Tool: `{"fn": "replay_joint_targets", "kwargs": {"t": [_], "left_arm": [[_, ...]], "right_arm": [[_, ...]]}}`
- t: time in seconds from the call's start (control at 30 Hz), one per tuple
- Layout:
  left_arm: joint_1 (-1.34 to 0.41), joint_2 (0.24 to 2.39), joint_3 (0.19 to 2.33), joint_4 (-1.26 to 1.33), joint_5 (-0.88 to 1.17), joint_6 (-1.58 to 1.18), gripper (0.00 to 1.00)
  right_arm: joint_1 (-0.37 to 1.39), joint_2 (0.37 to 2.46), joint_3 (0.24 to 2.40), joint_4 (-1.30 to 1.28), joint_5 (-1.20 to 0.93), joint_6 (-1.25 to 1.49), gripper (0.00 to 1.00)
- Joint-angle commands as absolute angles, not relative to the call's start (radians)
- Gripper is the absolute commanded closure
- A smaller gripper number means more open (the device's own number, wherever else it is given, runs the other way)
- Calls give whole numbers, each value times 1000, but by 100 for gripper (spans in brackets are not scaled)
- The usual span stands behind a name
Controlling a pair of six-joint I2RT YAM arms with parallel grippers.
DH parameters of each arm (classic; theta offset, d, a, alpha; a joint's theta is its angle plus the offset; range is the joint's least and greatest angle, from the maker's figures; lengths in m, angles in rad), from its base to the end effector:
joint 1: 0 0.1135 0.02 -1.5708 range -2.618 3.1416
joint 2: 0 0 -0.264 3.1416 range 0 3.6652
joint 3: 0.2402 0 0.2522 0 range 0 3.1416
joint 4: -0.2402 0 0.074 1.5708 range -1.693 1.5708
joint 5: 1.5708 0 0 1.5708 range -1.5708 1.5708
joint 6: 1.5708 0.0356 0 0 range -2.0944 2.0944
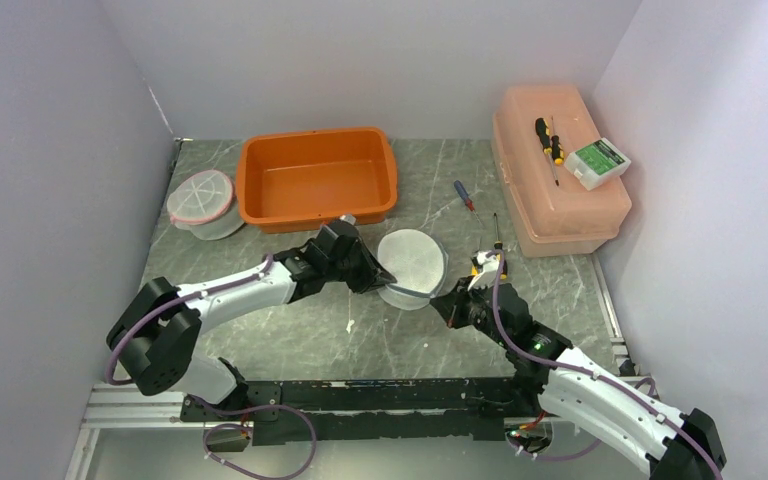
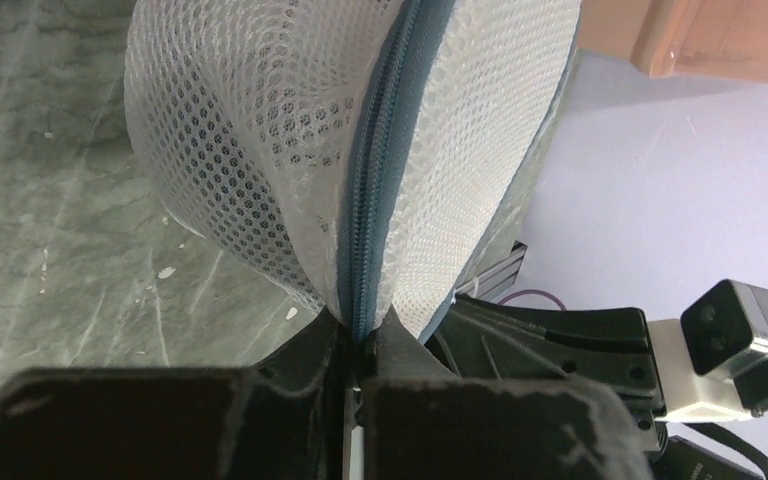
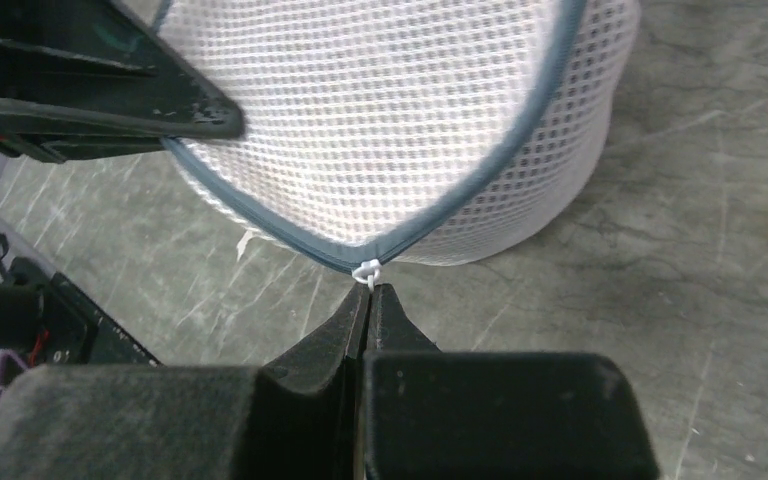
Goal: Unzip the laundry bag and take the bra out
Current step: Unzip the laundry bag at the center of the board.
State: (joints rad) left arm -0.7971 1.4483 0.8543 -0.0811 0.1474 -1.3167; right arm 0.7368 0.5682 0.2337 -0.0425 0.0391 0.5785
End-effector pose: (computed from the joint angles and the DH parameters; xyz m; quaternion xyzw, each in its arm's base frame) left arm 0.2126 -0.2251 0.2199 -0.2001 0.8770 -0.4087 0.1545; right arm 0.1124 0.1001 0.1915 -0.0544 0.8252 0.3307 0.4546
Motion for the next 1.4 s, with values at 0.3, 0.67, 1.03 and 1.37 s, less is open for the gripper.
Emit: {"fn": "replay_joint_targets", "kwargs": {"t": [0.3,0.67,1.03,1.37], "left_arm": [[-674,1394,927,-196,328,-1026,97],[-644,1514,1224,-490,304,-644,97],[-626,1554,1059,-282,391,-707,71],[-667,1212,875,-281,200,-1040,6]], "right_arm": [[738,493,308,-151,134,538,100],[743,501,323,-70,-148,454,100],[744,573,285,-3,-135,476,100],[746,620,272,70,-117,472,100]]}}
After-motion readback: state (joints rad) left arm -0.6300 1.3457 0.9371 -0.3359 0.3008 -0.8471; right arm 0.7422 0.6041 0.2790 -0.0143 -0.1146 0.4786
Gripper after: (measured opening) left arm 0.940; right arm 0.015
